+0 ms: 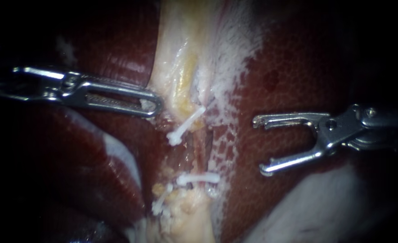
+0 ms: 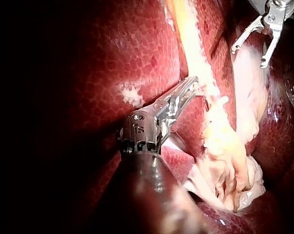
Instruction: Going back first clip right tube
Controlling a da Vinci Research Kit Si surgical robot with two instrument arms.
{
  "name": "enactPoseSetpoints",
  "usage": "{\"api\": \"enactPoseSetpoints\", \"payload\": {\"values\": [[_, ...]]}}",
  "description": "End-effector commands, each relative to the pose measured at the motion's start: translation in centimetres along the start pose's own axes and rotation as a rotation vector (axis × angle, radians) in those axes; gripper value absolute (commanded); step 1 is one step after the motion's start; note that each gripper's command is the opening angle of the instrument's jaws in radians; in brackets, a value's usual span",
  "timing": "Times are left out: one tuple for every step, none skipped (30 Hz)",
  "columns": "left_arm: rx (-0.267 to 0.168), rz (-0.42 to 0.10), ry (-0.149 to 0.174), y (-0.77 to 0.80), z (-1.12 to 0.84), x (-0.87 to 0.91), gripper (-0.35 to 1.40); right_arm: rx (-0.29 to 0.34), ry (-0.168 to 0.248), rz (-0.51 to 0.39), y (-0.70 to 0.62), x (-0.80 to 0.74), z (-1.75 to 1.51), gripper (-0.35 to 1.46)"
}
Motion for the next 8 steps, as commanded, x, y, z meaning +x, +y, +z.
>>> {"api": "enactPoseSetpoints", "payload": {"values": [[0.000, 0.000, 0.000, 0.00, 0.00, 0.00, -0.30, 0.000, 0.000, 0.000, 0.00, 0.00, 0.00, 0.60], [0.000, 0.000, 0.000, 0.00, 0.00, 0.00, -0.30, 0.000, 0.000, 0.000, 0.00, 0.00, 0.00, 0.60], [0.000, 0.000, 0.000, 0.00, 0.00, 0.00, -0.30, 0.000, 0.000, 0.000, 0.00, 0.00, 0.00, 0.60], [0.000, 0.000, 0.000, 0.00, 0.00, 0.00, -0.30, 0.000, 0.000, 0.000, 0.00, 0.00, 0.00, 0.60], [0.000, 0.000, 0.000, 0.00, 0.00, 0.00, -0.30, 0.000, 0.000, 0.000, 0.00, 0.00, 0.00, 0.60], [0.000, 0.000, 0.000, 0.00, 0.00, 0.00, -0.30, 0.000, 0.000, 0.000, 0.00, 0.00, 0.00, 0.60], [0.000, 0.000, 0.000, 0.00, 0.00, 0.00, -0.30, 0.000, 0.000, 0.000, 0.00, 0.00, 0.00, 0.60], [0.000, 0.000, 0.000, 0.00, 0.00, 0.00, -0.30, 0.000, 0.000, 0.000, 0.00, 0.00, 0.00, 0.60]]}}
